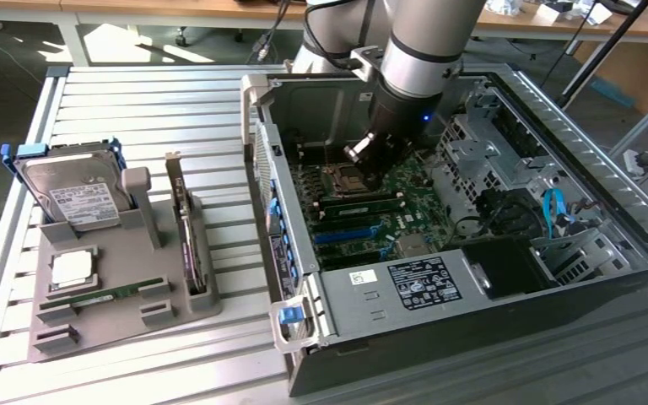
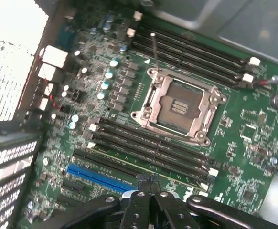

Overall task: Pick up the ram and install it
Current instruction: 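Press down the ram until it locks into place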

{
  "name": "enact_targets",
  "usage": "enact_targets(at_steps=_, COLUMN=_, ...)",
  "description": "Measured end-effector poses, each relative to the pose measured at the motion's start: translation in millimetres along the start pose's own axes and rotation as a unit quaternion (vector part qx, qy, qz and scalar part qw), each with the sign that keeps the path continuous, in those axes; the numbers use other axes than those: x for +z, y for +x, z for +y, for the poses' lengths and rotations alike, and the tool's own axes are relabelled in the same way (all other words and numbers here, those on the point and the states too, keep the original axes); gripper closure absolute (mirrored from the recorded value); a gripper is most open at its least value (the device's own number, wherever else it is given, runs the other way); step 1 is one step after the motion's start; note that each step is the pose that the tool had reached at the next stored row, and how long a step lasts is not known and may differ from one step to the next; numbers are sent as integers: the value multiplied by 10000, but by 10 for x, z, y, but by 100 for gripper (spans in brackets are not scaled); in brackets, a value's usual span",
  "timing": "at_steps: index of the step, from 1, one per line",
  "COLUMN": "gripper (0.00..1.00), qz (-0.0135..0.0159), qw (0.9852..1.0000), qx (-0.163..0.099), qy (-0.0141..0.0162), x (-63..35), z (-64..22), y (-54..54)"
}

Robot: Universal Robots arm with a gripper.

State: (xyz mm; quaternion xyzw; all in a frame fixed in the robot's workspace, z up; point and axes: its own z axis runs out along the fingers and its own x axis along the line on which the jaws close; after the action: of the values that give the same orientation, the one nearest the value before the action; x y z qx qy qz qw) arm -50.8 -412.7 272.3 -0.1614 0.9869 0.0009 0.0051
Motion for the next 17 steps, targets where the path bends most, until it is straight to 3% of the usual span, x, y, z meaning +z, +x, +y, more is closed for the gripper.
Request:
enact_targets(at_steps=4, gripper=90, qz=0, qw=9992, qx=408, qy=4, x=4, z=0, y=0)
enact_targets(at_steps=6, gripper=90, qz=0, qw=9979, qx=640, qy=6, x=6, z=0, y=0)
enact_targets(at_steps=8, gripper=90, qz=0, qw=9957, qx=922, qy=9, x=9, z=0, y=0)
enact_targets(at_steps=14, gripper=90, qz=0, qw=9860, qx=1670, qy=17, x=19, z=0, y=0)
enact_targets(at_steps=17, gripper=90, qz=0, qw=9856, qx=1690, qy=18, x=19, z=0, y=1)
